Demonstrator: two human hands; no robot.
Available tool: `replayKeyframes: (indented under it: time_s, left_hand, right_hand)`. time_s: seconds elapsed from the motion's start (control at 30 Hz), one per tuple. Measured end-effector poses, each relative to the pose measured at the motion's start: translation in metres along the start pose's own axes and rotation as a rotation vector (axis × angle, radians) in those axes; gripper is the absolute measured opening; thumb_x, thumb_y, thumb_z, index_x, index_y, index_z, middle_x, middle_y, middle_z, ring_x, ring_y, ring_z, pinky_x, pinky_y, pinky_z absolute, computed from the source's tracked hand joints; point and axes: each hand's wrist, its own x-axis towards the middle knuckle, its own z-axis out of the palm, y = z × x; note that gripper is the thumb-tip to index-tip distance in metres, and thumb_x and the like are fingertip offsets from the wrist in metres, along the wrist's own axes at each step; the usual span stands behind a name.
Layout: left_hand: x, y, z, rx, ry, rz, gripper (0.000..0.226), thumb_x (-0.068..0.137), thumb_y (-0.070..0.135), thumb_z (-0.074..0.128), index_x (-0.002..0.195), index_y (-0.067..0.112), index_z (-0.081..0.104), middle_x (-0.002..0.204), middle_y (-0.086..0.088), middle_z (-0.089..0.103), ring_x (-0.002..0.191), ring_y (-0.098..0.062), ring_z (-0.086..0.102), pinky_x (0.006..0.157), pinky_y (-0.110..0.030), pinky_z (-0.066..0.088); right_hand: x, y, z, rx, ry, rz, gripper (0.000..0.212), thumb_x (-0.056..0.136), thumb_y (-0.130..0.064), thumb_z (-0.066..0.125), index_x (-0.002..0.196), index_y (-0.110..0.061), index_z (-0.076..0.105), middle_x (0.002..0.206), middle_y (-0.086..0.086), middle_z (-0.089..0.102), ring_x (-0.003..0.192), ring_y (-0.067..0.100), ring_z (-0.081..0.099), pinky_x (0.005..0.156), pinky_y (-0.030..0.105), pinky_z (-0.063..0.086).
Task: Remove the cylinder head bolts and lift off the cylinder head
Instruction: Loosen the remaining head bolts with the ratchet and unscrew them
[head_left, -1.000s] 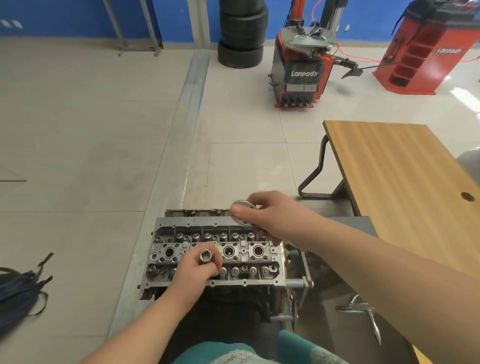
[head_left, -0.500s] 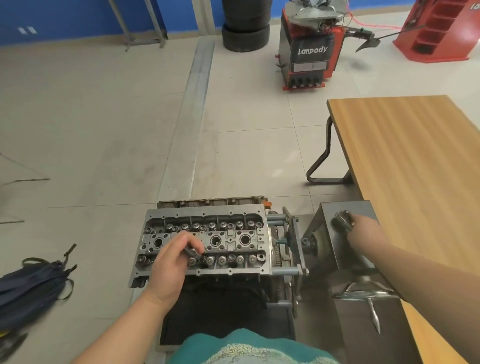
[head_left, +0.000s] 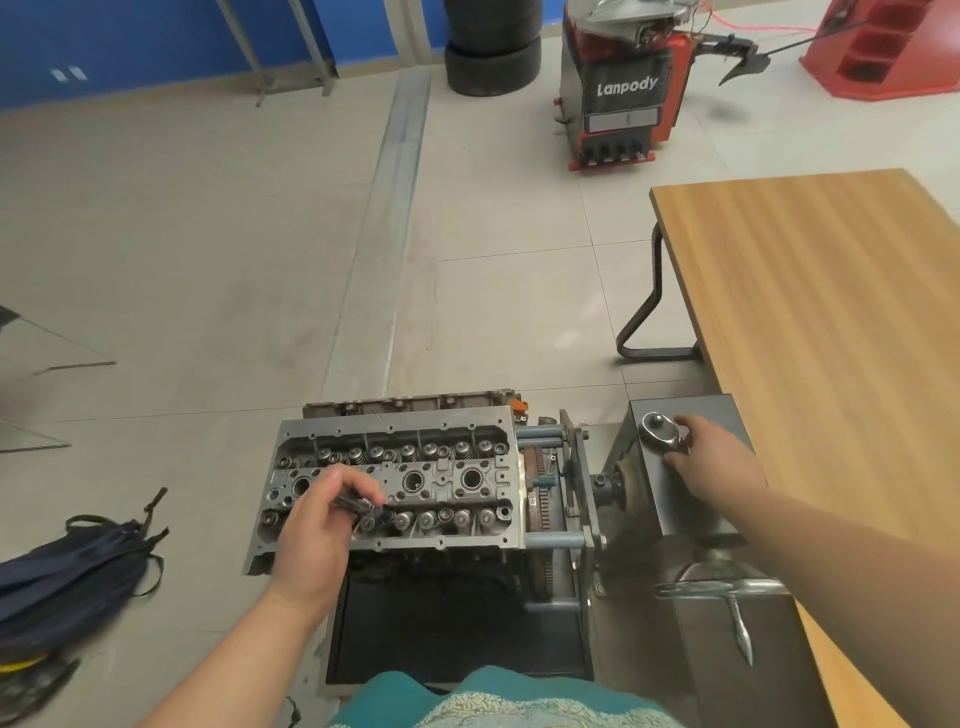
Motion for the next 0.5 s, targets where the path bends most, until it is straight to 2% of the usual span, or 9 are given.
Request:
replayKeyframes:
  time_s: [0.13,0.27,0.33,0.4,0.5]
  left_hand:
    - [0.001,0.001,0.001,-0.019,-0.02,0.002,0.042,0.105,0.03,0.037,0.084,0.009,0.068,0.088,-0.022,0.06,0.092,-0.038,0.056,0.096,-0.054,0.042]
    - [0.004,0.003,-0.005,-0.024,-0.097,-0.014,0.044,0.104,0.03,0.038,0.089,-0.004,0.063,0.088,-0.024,0.059,0.091,-0.038,0.055,0.092,-0.05,0.044]
    - [0.007,0.008,-0.008,-0.021,-0.152,-0.036,0.044,0.104,0.03,0.038,0.084,-0.001,0.063,0.083,-0.02,0.057,0.086,-0.036,0.052,0.092,-0.051,0.043]
    - [0.011,0.012,-0.012,-0.002,-0.219,-0.056,0.048,0.104,0.033,0.035,0.082,-0.002,0.058,0.076,-0.013,0.053,0.08,-0.032,0.048,0.092,-0.053,0.04]
    - [0.016,0.016,-0.018,0.016,-0.315,-0.102,0.07,0.107,0.052,0.024,0.084,-0.005,0.058,0.076,-0.013,0.049,0.077,-0.026,0.046,0.09,-0.037,0.044]
  right_hand:
    - [-0.007,0.0,0.001,0.041,0.02,0.017,0.072,0.087,-0.044,0.08,0.149,-0.024,0.05,0.134,0.004,0.065,0.124,0.03,0.059,0.1,0.047,0.053]
    - [-0.024,-0.025,0.0,-0.04,0.263,-0.055,0.057,0.089,-0.056,0.067,0.136,-0.024,0.061,0.127,0.0,0.066,0.123,0.028,0.055,0.102,0.048,0.047]
    - [-0.039,-0.063,-0.005,0.047,0.315,-0.168,0.044,0.093,-0.051,0.064,0.127,-0.024,0.066,0.114,-0.005,0.068,0.114,0.025,0.057,0.097,0.045,0.047]
    - [-0.061,-0.117,-0.012,0.151,0.271,-0.315,0.032,0.095,-0.048,0.059,0.118,-0.028,0.069,0.095,-0.017,0.065,0.101,0.015,0.058,0.088,0.04,0.05]
    - [-0.107,-0.206,-0.021,0.187,0.126,-0.541,0.031,0.095,-0.061,0.049,0.107,-0.039,0.067,0.08,-0.025,0.059,0.084,-0.005,0.053,0.068,0.029,0.049]
